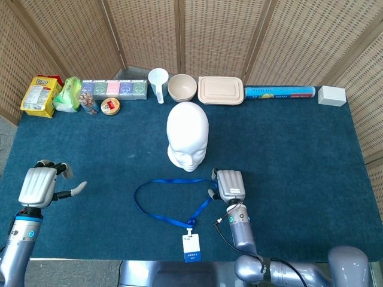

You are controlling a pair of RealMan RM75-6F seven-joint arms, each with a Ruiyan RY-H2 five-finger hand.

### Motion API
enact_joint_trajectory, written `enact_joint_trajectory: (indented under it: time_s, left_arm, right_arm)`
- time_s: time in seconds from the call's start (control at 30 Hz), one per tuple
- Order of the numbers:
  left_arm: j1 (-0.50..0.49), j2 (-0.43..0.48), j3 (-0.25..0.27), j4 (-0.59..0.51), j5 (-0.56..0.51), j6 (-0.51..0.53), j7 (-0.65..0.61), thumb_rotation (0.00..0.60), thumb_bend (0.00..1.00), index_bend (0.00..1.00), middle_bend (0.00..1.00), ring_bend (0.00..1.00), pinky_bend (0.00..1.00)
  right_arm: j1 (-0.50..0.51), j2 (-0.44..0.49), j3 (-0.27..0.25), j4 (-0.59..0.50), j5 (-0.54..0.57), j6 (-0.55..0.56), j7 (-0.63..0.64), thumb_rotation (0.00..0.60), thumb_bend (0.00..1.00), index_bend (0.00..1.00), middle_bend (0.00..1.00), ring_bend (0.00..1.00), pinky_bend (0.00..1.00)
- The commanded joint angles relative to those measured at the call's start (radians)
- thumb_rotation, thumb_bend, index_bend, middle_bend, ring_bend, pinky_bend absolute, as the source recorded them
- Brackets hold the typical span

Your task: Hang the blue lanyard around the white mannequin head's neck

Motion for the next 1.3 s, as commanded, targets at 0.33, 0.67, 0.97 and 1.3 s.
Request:
enact_joint_trajectory:
  time_s: [0.33, 0.67, 0.97, 1.3]
  left_arm:
    - [0.002, 0.004, 0.005, 0.003, -0.004, 0.006, -0.007, 0.189, 0.16, 0.56, 0.58, 0.50, 0.31]
    - [0.004, 0.004, 0.009, 0.009, -0.006, 0.010, -0.015, 0.193, 0.16, 0.56, 0.58, 0.50, 0.31]
    - [0.003, 0.003, 0.011, 0.010, -0.005, 0.012, -0.019, 0.191, 0.16, 0.56, 0.58, 0.50, 0.31]
    - [0.001, -0.001, 0.012, 0.012, -0.005, 0.013, -0.018, 0.191, 0.16, 0.56, 0.58, 0.50, 0.31]
  right_arm:
    - [0.042, -0.038, 0.009, 0.075, 0.044, -0.020, -0.006, 0.495, 0.32, 0.42, 0.83, 1.00, 1.00]
    - [0.057, -0.060, -0.001, 0.141, 0.049, -0.032, 0.008, 0.495, 0.32, 0.44, 0.84, 1.00, 1.00]
    - [0.061, -0.065, -0.005, 0.169, 0.048, -0.034, 0.018, 0.497, 0.37, 0.47, 0.84, 1.00, 1.00]
    - [0.061, -0.060, -0.009, 0.186, 0.046, -0.039, 0.026, 0.492, 0.40, 0.49, 0.84, 1.00, 1.00]
